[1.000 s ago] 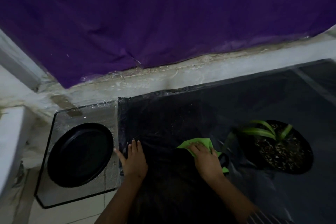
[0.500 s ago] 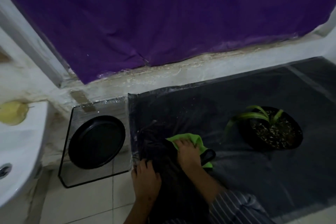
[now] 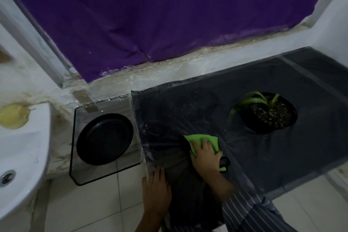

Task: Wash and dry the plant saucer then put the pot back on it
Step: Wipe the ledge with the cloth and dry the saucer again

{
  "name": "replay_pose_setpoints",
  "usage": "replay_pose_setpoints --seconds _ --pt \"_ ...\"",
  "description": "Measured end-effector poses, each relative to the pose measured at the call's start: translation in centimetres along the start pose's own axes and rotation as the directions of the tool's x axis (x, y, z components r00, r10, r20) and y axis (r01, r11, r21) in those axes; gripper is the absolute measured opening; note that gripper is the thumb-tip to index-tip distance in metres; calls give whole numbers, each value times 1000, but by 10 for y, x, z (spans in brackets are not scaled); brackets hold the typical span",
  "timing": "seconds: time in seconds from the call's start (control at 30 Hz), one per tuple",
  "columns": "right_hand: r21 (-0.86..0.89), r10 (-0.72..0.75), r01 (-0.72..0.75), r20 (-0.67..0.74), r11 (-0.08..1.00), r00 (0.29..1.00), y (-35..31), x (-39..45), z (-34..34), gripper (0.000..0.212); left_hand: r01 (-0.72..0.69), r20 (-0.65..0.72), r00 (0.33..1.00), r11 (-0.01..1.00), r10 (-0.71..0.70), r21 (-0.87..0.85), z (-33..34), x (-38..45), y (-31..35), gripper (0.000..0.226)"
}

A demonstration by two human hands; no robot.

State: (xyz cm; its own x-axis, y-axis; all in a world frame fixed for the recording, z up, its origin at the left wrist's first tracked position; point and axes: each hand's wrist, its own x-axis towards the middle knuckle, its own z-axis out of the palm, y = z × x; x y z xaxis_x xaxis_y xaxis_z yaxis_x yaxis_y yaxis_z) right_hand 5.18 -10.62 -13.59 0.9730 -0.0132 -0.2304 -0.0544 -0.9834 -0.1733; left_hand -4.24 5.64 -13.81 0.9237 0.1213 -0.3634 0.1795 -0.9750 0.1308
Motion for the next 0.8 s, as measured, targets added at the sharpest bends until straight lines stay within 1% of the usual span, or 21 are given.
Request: replay_pose_setpoints --seconds 0.03,0.1,0.13,0.17,0.23,0.27,0.3,0.33,0.4,0.53,0.6,0.67,0.8 --pt "9 32 -32 3 999 999 -8 -1 2 47 -14 11 1000 1000 14 -11 1 -2 -2 57" --pt "17 14 -15 25 1000 1000 -26 -4 8 44 -30 38 999 999 31 -25 2 -3 -6 58" --pt "7 -41 41 39 999 998 -35 -10 12 44 -41 48 998 999 42 -21 3 -3 -7 58" --pt "-20 -131 132 48 991 990 -42 -19 17 43 -55 53 997 998 56 -17 3 -2 -7 57" --pt "-80 -304 307 41 948 952 -56 -38 25 43 -75 60 995 997 76 -18 3 -2 -10 53" --pt "-126 -344 346 42 930 938 -61 -43 29 43 -83 61 995 996 84 -14 3 -2 -11 51" --pt "-116 -366 370 50 922 929 -64 -43 31 43 -93 58 994 996 94 -10 3 -1 -13 50" --pt "-70 -381 385 61 920 922 -66 -37 32 43 -102 54 993 995 103 -13 3 0 -13 50" --pt "-16 -356 361 129 933 926 -71 -16 31 45 -114 53 992 993 117 -43 3 2 -16 53" --pt "50 -196 192 100 980 975 -95 18 20 49 -147 91 984 988 151 -49 3 4 -18 56" --pt "65 -156 151 93 986 983 -106 25 18 49 -146 99 984 988 150 -53 2 5 -19 56" --pt "37 -165 162 99 986 981 -107 24 20 50 -146 93 984 988 150 -43 1 5 -19 56" --pt "-36 -249 257 148 966 957 -90 5 23 53 -151 69 986 989 151 0 -1 4 -19 56"
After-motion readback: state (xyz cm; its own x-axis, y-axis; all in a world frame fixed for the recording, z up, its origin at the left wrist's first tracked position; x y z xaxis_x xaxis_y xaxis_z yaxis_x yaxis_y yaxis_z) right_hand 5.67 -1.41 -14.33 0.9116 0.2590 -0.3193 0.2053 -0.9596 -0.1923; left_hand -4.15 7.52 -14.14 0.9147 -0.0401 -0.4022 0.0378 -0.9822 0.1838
